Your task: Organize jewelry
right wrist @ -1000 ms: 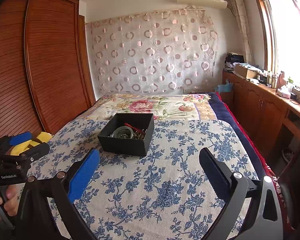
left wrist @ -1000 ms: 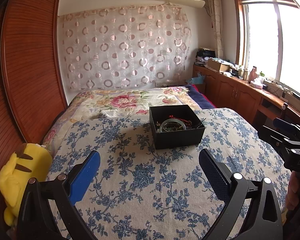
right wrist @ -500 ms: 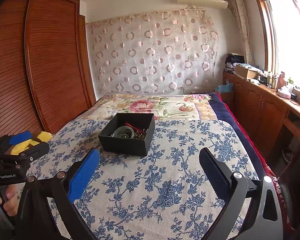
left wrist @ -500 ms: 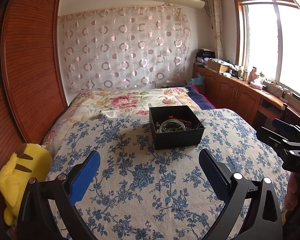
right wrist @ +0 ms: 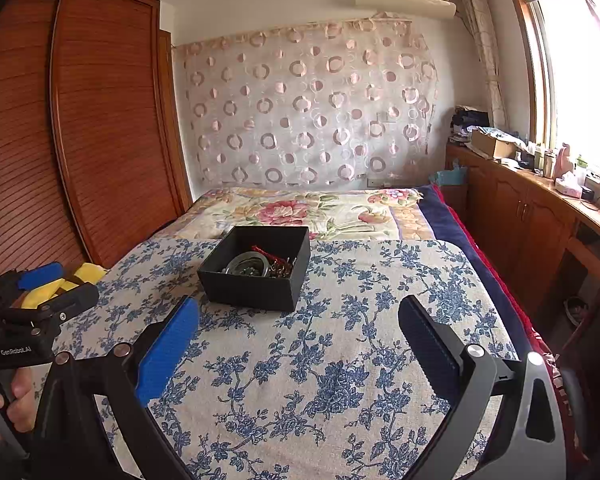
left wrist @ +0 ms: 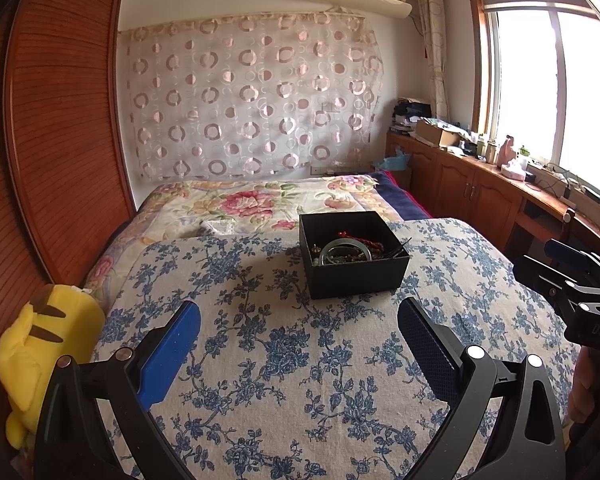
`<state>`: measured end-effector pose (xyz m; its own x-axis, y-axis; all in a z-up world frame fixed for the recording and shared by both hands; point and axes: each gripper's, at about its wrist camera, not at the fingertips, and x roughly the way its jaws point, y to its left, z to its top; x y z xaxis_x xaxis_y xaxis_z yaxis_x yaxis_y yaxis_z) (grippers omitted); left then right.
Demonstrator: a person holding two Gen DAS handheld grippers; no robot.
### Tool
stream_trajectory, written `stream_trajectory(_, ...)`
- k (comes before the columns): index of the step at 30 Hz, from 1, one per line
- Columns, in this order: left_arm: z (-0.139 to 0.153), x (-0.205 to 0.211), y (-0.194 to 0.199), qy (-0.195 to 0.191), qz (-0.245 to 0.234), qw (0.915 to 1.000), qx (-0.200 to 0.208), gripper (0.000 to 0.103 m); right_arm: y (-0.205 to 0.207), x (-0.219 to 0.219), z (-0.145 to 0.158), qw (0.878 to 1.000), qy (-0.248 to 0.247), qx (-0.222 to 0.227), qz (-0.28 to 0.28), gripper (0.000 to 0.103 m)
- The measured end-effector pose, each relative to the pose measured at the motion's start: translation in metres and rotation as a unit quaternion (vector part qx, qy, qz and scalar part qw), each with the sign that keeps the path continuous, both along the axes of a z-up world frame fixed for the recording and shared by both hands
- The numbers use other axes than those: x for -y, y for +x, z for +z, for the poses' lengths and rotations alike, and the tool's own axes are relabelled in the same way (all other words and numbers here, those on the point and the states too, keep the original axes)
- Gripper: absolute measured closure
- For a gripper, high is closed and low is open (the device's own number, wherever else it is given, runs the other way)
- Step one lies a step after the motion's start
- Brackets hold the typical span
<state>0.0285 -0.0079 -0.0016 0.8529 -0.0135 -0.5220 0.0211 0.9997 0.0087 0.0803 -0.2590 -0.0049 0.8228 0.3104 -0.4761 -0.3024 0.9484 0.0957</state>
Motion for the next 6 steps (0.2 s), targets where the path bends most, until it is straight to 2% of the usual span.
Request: stream_trajectory(6, 0.0011, 0.0001, -0.0011, 0.0, 0.0, 1.0, 0.001, 0.008, 0.0, 0.0002, 0.0, 1.0, 0.001, 0.0, -0.001, 0.003)
